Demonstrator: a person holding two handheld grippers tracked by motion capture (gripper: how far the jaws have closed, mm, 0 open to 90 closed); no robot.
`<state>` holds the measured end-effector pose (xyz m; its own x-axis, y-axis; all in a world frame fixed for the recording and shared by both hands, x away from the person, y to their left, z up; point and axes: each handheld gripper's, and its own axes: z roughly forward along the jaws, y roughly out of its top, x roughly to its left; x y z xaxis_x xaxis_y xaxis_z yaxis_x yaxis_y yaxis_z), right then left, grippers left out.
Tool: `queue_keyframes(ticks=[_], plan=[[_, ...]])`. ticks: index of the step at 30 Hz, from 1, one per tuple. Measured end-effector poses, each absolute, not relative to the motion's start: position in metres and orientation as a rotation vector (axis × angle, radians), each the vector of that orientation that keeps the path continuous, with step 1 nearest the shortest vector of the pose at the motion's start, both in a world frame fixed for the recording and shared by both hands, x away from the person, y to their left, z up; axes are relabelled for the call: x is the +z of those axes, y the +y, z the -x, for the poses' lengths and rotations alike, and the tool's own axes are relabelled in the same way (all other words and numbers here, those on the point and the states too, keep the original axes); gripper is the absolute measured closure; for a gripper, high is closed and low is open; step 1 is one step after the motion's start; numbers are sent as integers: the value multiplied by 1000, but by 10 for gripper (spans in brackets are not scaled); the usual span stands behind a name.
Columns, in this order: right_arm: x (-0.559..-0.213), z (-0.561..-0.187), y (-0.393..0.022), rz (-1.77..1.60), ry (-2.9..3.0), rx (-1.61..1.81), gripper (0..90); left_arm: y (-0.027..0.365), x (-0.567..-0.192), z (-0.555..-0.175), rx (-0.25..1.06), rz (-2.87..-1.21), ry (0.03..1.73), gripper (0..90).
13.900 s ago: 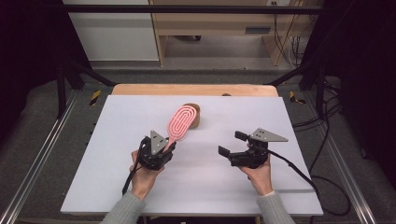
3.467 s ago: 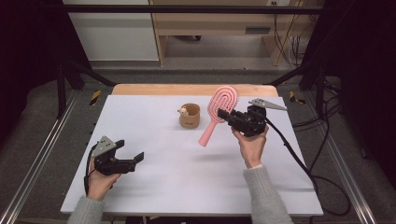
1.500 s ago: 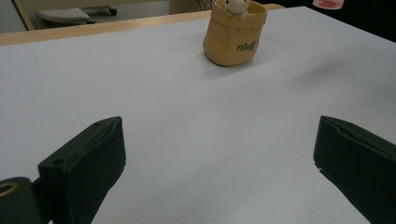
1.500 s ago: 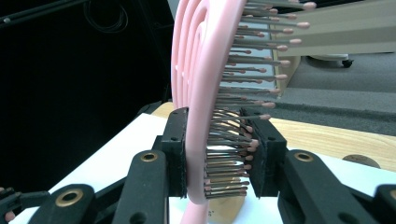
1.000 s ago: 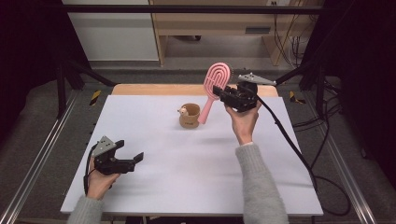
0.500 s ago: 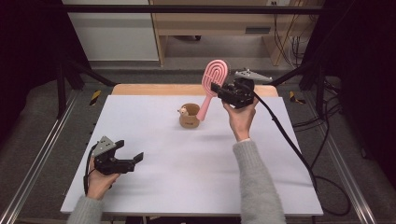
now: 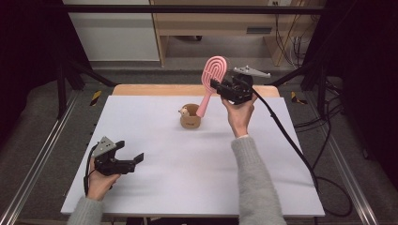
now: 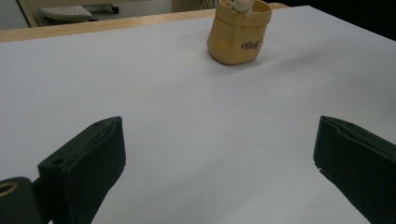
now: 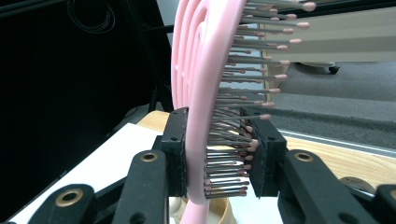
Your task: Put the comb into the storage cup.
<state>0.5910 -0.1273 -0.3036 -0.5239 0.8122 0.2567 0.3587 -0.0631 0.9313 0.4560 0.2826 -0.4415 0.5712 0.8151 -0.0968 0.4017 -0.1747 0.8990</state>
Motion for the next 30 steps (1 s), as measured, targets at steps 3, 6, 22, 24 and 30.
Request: queue_keyframes(ticks=[3, 6, 22, 24, 30], plan=[[-304, -594, -125, -1253, 1833, 1614, 646, 283, -442, -456, 510, -1789, 1002, 23], [-304, -596, -124, -1258, 1832, 1612, 645, 283, -442, -456, 511, -1791, 1003, 23], [-305, -610, -113, -1267, 1817, 1601, 645, 283, -442, -456, 512, -1791, 1001, 23], [-306, -612, -112, -1270, 1817, 1596, 645, 283, -442, -456, 513, -1793, 1001, 23], [-310, -616, -109, -1279, 1810, 1594, 645, 283, -442, -457, 512, -1794, 1003, 23]])
